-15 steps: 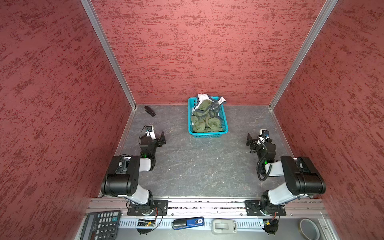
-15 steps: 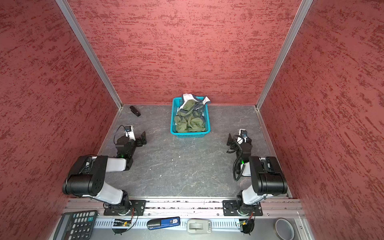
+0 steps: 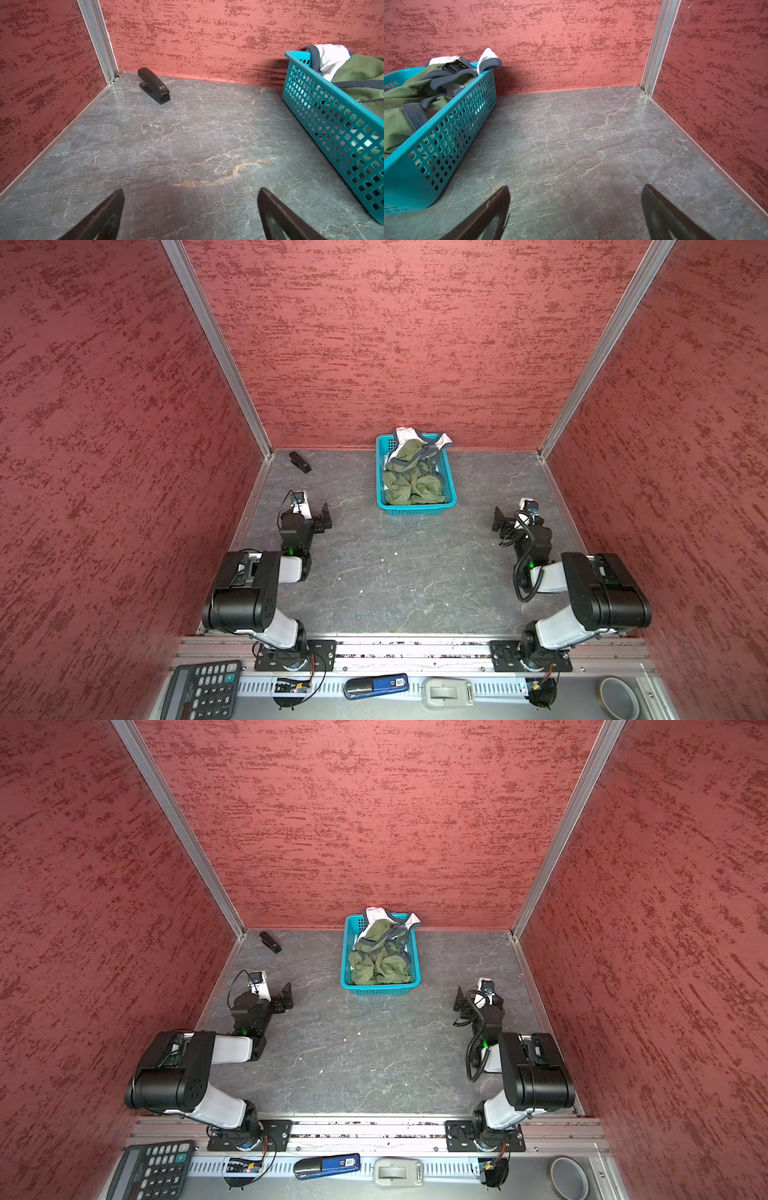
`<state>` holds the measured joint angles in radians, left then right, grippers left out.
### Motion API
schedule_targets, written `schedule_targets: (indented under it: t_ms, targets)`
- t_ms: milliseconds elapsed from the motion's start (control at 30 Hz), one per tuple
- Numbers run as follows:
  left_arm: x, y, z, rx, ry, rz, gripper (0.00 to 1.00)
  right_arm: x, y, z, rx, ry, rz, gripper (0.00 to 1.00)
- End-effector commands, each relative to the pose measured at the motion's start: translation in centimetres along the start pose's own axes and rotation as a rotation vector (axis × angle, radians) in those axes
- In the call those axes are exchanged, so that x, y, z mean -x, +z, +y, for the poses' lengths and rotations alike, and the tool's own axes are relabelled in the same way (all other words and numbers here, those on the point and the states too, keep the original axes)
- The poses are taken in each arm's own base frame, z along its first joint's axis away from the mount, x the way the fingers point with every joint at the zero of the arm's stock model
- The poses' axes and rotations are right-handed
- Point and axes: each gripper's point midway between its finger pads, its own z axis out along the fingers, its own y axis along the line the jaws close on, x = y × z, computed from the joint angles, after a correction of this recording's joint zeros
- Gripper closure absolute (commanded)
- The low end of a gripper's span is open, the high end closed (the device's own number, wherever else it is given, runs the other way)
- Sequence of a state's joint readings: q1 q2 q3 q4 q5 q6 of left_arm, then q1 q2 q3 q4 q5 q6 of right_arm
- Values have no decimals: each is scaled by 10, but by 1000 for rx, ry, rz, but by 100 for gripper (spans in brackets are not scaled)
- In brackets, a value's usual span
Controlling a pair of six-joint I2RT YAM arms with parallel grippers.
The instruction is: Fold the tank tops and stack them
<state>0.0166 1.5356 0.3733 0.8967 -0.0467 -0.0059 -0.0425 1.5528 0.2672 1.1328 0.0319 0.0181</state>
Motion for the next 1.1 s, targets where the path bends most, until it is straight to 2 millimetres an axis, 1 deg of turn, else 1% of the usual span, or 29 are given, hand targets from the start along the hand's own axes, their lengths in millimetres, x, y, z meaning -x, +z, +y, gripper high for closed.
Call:
schedule_targets:
  t_ms: [0,833,900,967,1033,1067]
  targets:
    - [2,0,0,2,0,-11,0,15,1,-2,-16,-4,-51,1]
    - [3,0,0,-4,-3,-9,0,14,1,-2,-17,-1,-47,1]
    - [3,-1,-1,-4,4,-15,0,15,-2,2,5,-11,-58,1]
    - [9,-9,-12,-25,45,-38,0,19,-8,10,55,-32,-79,1]
    - [23,-19,-18,-18,71,-69,0,26,-16,19,99,-51,-91,1]
    - [30,-23,-21,-3,80,-65,0,33,-20,21,108,-54,-107,1]
